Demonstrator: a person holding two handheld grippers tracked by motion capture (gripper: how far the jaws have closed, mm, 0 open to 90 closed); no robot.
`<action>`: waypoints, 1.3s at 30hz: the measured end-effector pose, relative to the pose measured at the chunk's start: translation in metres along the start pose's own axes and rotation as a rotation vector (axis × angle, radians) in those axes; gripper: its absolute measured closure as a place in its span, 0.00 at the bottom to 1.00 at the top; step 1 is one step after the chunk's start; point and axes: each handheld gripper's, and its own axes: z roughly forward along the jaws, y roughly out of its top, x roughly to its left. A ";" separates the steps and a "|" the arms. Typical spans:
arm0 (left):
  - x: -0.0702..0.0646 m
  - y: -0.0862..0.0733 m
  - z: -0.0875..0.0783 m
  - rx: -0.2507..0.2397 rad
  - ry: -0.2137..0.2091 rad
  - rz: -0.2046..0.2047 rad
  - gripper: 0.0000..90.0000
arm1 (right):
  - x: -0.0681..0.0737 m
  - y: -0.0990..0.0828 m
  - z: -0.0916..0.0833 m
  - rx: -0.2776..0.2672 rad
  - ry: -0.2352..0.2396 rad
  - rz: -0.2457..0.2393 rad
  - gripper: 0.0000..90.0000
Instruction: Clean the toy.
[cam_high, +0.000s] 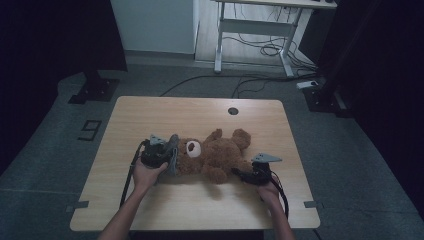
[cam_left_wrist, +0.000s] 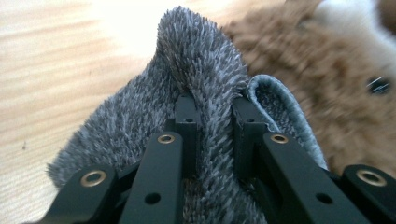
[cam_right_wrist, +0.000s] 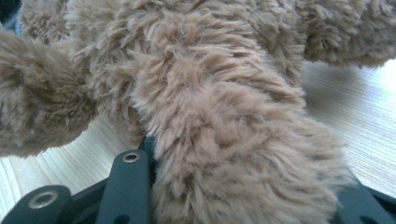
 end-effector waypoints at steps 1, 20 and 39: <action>0.001 0.000 0.000 0.007 0.000 0.000 0.84 | 0.000 0.000 0.000 0.001 0.000 0.000 0.60; -0.126 0.089 -0.008 -0.103 -0.195 0.228 0.84 | -0.001 0.000 -0.001 0.002 0.004 0.005 0.59; -0.080 0.059 -0.027 -0.098 -0.043 0.214 0.84 | 0.000 -0.001 -0.001 0.006 0.001 0.024 0.60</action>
